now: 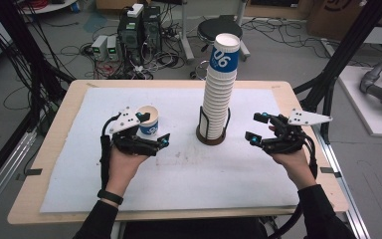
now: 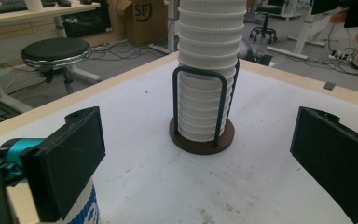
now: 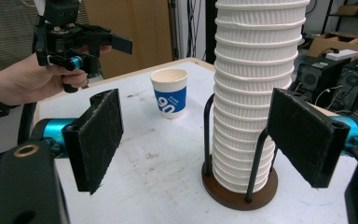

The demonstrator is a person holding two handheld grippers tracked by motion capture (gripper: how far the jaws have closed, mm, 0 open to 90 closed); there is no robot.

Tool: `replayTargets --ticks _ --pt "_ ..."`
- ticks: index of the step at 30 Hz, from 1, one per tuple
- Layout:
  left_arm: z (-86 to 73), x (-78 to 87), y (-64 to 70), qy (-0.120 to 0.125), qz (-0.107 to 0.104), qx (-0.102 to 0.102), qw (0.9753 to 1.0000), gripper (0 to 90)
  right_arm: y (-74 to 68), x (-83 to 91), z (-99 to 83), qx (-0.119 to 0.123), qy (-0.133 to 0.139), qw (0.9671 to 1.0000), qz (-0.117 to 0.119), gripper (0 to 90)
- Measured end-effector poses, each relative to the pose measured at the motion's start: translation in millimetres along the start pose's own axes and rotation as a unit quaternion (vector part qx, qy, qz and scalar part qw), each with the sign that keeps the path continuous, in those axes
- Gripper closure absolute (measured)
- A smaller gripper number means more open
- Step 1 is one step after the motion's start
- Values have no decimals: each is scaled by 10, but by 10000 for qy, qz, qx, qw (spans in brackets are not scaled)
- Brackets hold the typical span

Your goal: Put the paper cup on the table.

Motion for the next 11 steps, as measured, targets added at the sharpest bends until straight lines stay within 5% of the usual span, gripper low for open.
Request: replayTargets --ticks 11 --pt "-3 8 -13 2 4 -3 10000 30 4 -13 -5 -6 -12 10000 26 189"
Point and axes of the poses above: each handheld gripper's, and its own axes: x roughly backward along the jaws, z roughly out of its top, y roughly to its right, the point moved 9 cm from there along -x, roughly forward along the jaws, and after that the axes turned 13 degrees about z, right-handed, at the moved point
